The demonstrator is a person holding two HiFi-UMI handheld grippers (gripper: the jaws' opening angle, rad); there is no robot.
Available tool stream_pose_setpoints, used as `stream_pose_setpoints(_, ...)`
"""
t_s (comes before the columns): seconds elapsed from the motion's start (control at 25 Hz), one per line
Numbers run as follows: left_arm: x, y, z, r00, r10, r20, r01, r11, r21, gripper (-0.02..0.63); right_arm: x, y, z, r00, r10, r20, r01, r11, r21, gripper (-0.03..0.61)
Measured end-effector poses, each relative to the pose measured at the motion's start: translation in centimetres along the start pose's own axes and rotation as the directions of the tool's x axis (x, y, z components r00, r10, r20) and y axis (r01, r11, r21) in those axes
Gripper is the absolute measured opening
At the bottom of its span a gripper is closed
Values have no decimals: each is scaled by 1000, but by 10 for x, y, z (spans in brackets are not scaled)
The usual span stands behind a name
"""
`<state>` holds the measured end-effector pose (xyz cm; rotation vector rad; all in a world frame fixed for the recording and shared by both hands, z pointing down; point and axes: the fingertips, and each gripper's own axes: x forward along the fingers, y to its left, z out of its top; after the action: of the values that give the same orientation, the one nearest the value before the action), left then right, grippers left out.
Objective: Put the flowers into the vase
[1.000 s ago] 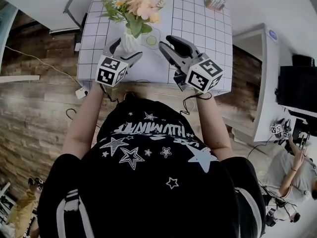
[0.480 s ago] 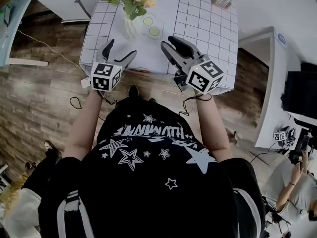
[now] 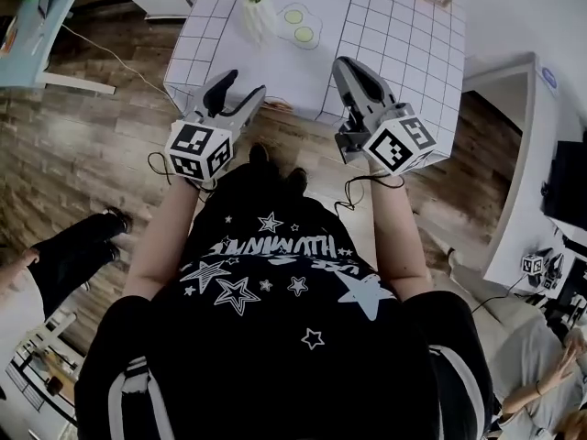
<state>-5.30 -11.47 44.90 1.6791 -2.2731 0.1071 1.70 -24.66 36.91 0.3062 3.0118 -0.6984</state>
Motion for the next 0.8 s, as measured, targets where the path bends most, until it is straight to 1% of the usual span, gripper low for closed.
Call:
stream_pose_setpoints(0.08,-3,-2,1,1000,-12,15,12,1000,-15,267,-6,4,3,1000,-8,14,8,1000,4,24)
stream_pose_setpoints(0.2,0,-4,2,999,-32,18,32,999,-33,255,-12,9,4,1000,-19,12,19,999,-30,20)
stream_pose_setpoints(0.36,11,-10,10,994,-100,45,102,994,-26,250,-21,8,3,996,-84,17,84,995,-61,18)
stream_pose_setpoints(0.48,10,-1,17,990,-131,58,132,991,-12,245,-15,14,2,991,-128,31,130,989,-71,18)
stream_pose_setpoints(0.6,-1,14,19,985,-160,58,161,987,-11,194,-6,28,-6,987,-157,37,160,983,-85,18)
stream_pose_setpoints(0.72,-12,34,16,983,-177,48,177,984,-3,179,7,42,-17,982,-189,23,191,975,-113,18)
stream_pose_setpoints(0.8,-19,48,14,982,-183,43,184,983,-5,136,18,51,-24,978,-208,13,208,971,-116,15)
